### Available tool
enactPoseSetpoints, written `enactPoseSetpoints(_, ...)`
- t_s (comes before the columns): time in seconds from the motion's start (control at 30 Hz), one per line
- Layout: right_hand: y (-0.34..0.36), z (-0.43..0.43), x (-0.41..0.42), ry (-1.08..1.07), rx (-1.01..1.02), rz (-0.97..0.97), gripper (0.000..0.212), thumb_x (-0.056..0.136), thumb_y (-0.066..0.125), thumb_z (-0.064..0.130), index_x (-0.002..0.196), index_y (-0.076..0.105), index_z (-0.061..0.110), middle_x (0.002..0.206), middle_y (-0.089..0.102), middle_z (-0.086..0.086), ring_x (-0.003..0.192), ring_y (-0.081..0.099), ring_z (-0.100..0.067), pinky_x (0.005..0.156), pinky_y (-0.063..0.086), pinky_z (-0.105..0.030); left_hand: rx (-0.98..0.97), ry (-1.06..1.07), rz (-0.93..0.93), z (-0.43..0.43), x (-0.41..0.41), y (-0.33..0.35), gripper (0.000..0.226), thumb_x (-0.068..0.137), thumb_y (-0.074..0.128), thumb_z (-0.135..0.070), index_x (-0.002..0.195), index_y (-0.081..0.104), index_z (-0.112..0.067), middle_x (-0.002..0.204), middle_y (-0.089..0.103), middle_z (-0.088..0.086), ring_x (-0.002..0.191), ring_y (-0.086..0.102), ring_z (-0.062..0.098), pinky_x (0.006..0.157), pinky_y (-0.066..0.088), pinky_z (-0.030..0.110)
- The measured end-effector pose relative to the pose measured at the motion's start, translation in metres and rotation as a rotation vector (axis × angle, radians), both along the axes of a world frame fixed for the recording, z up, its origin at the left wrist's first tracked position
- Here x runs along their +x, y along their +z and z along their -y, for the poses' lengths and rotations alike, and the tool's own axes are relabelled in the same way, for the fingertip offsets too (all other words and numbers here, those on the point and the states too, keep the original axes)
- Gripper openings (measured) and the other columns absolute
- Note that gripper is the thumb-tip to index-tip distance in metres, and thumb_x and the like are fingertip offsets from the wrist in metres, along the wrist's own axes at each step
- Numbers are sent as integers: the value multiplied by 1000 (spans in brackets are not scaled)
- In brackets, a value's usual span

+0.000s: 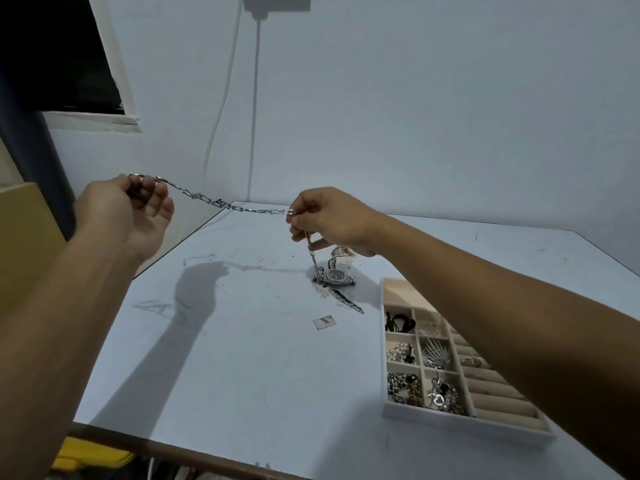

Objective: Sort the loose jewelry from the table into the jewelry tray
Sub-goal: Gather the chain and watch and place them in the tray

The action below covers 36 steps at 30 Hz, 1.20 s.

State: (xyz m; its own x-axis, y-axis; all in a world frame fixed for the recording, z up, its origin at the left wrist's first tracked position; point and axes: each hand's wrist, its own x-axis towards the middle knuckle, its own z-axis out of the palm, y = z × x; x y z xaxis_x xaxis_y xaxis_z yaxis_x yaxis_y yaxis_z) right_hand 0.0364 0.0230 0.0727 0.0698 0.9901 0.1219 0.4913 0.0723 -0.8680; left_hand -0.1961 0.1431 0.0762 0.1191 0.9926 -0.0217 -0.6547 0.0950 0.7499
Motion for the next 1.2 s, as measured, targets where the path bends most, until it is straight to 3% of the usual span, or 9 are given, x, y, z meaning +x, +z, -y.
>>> enactPoseSetpoints(0.17, 4, -27, -17, -89, -32, -379, 8, 99, 48, 12, 93, 53, 12, 95, 61, -8, 87, 64, -25, 81, 57, -52, 20, -45, -9, 6, 2, -2, 31, 97, 36, -18, 68, 47, -20, 62, 57, -9, 62, 60, 7, 66, 49, 18)
enactPoseSetpoints(0.33, -5, -50, -31, -191, -16, -490, 8, 100, 45, 12, 107, 50, 10, 92, 61, -5, 89, 64, -24, 84, 56, -49, 37, -39, -15, 5, -8, -3, 31, 99, 36, -22, 70, 48, -21, 72, 62, -10, 69, 64, 7, 70, 50, 20)
enactPoseSetpoints(0.5, 8, -60, -23, -247, 85, -335, 7, 98, 52, 13, 102, 56, 10, 85, 65, -3, 76, 67, -17, 74, 47, -34, 39, -11, 17, -2, -25, -4, 31, 99, 36, -24, 71, 48, -23, 77, 65, -11, 74, 66, 6, 73, 49, 19)
enactPoseSetpoints(0.67, 22, -57, -14, -200, 123, -221, 7, 94, 58, 13, 90, 61, 8, 83, 61, -6, 61, 58, -16, 68, 57, -32, -8, 0, 55, -11, -28, -12, 30, 98, 37, -21, 70, 48, -22, 72, 62, -10, 67, 65, 7, 69, 49, 19)
enactPoseSetpoints(0.77, 34, -53, -15, -187, 170, -173, 7, 93, 60, 13, 93, 64, 7, 82, 62, -5, 58, 53, -14, 58, 52, -26, -45, 12, 98, -15, -29, -21, 28, 97, 38, -18, 71, 49, -20, 72, 59, -8, 66, 63, 8, 69, 49, 19)
enactPoseSetpoints(1.0, 73, -39, -16, -105, 266, 132, 7, 84, 69, 11, 89, 68, 7, 67, 59, 7, 58, 50, -10, 54, 44, -23, -136, 20, 257, -19, -46, -30, 31, 95, 35, -11, 67, 48, -17, 66, 59, -5, 64, 63, 9, 65, 50, 20)
enactPoseSetpoints(1.2, 82, -19, -14, -49, 211, 193, 10, 86, 67, 11, 92, 70, 4, 74, 62, 1, 61, 48, -14, 52, 42, -22, -143, 14, 111, -3, -32, -35, 30, 95, 35, -13, 68, 45, -18, 68, 54, -6, 63, 60, 8, 72, 48, 20)
